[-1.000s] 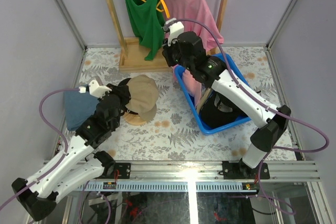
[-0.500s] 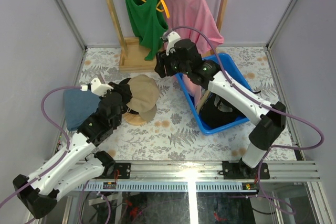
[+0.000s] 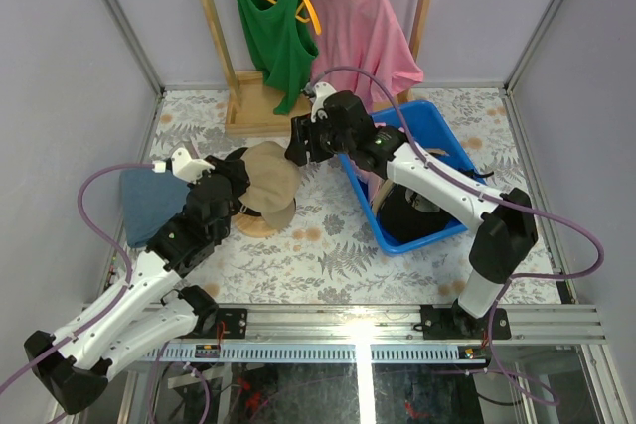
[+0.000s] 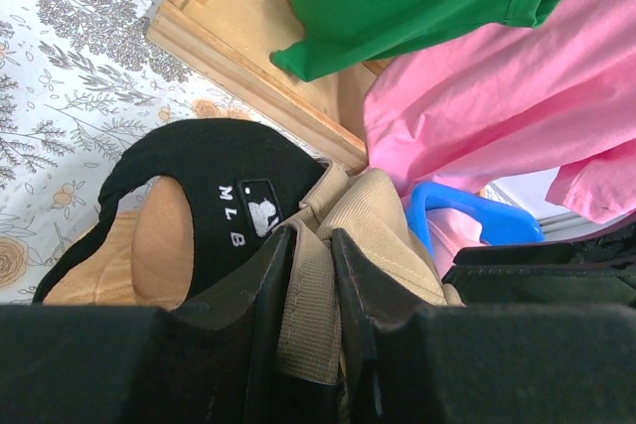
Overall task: Stack the hats
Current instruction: Stack the hat on the hat.
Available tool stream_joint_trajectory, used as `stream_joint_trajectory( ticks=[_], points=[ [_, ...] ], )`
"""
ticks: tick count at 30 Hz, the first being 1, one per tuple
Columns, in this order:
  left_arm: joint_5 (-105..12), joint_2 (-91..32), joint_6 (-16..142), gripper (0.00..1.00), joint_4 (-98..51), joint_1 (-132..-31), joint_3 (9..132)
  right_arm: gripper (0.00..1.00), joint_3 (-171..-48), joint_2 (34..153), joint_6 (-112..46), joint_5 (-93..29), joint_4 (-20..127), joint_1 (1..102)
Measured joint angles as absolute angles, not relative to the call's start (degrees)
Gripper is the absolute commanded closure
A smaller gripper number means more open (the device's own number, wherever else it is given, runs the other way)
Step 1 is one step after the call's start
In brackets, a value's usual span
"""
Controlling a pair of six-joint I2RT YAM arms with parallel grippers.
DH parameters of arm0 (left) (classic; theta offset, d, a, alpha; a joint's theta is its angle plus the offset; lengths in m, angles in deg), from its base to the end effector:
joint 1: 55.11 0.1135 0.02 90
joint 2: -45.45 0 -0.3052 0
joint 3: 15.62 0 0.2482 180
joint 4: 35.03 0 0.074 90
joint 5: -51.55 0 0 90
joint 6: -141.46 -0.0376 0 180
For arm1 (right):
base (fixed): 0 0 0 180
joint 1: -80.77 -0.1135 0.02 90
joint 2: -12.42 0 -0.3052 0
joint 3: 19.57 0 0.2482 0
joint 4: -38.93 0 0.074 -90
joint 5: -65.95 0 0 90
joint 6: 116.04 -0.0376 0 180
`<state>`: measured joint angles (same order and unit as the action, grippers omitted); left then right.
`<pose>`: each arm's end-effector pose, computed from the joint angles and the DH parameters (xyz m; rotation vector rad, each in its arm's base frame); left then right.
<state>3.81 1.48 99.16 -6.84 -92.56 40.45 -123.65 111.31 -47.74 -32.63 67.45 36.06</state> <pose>0.1272 -0.0656 0.3492 -0.6527 1.6708 -0.3865 0.2920 0.2970 0.3935 -0.5165 2.0217 0.8815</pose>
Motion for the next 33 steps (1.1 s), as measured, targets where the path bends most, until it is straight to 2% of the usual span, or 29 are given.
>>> stream_joint_trajectory(
  ticks=[16, 33],
  points=[
    [4.03, 1.51, 99.16, 1.0, -6.86, -92.56, 39.51, 0.34, -119.58, 109.41, -51.89, -32.68, 63.67, 34.97],
    [4.03, 2.05, 99.16, 1.0, -6.86, -92.56, 38.92, 0.29, -117.55, 105.57, -55.06, -32.17, 61.13, 32.41]
  ],
)
